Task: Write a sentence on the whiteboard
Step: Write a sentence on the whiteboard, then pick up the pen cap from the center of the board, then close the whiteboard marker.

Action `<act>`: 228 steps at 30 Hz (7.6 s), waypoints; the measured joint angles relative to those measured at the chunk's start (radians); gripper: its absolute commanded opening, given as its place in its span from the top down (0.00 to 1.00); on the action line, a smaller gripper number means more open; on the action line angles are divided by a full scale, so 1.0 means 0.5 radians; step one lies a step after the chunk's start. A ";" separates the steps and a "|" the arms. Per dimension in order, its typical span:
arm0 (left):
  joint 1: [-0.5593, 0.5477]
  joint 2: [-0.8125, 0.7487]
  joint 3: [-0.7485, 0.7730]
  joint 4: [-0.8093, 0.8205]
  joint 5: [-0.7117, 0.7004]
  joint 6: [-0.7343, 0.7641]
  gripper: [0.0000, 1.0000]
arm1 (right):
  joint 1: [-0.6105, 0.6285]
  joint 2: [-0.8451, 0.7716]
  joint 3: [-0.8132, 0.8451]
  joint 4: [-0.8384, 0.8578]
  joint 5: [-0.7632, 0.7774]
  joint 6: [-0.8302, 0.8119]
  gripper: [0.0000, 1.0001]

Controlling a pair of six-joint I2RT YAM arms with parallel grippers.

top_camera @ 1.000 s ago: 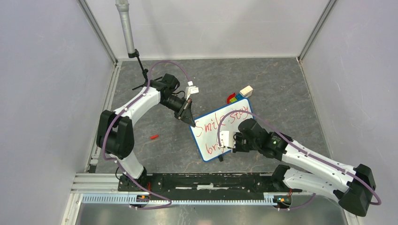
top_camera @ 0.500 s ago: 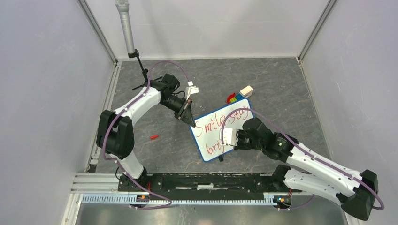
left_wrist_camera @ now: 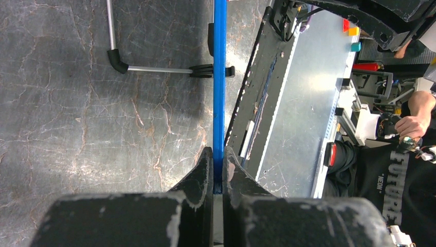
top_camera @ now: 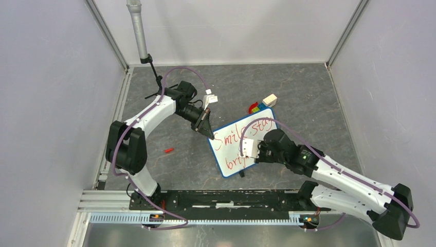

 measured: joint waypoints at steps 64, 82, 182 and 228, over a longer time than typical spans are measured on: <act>0.002 0.000 0.001 0.000 0.002 0.000 0.98 | -0.022 0.059 0.021 -0.156 -0.079 -0.046 1.00; 0.002 0.000 0.001 -0.002 0.002 0.000 0.98 | -0.024 0.010 0.071 -0.223 -0.021 -0.054 1.00; 0.488 -1.186 -0.607 0.102 -0.478 1.203 0.98 | -0.420 0.676 0.967 0.245 -1.205 0.655 0.98; -0.246 -1.182 -0.214 -0.095 -0.307 0.758 0.98 | -0.440 0.608 0.817 0.455 -1.846 0.912 1.00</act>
